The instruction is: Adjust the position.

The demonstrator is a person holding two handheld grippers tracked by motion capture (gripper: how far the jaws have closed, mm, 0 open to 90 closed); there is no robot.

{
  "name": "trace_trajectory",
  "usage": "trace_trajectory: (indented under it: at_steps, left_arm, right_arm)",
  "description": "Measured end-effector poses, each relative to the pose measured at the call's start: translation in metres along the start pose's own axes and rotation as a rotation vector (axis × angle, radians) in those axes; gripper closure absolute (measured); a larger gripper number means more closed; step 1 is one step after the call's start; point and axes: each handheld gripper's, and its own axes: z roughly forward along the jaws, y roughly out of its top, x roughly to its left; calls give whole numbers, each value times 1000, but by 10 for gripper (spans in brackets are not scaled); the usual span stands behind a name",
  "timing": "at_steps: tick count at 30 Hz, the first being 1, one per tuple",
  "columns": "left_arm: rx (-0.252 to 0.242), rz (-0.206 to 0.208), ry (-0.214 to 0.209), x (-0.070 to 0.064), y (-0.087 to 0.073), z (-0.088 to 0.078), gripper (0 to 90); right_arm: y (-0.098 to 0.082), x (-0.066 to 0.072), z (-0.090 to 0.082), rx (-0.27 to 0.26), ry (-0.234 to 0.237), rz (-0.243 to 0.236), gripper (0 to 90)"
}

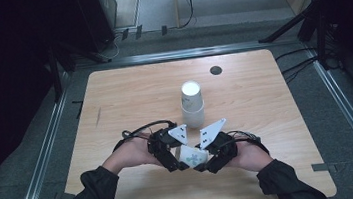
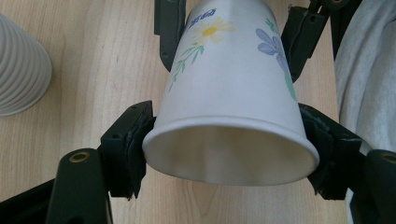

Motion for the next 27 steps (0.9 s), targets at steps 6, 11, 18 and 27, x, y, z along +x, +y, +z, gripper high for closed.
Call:
trace_trajectory:
  at_steps: [6,11,18,27]
  left_arm:
    - [-20,13,10,0,-2,-3,245]
    - [-74,1,33,2,-3,-8,127]
    - [-172,-36,62,8,-12,-21,128]
    - [-274,-92,82,8,-24,-34,133]
  right_arm:
    - [2,0,-2,-3,-10,-5,352]
    - [2,-1,-8,-19,-23,-8,348]
    - [1,-6,-22,-80,-39,2,348]
    - [1,-14,-39,-152,-42,22,347]
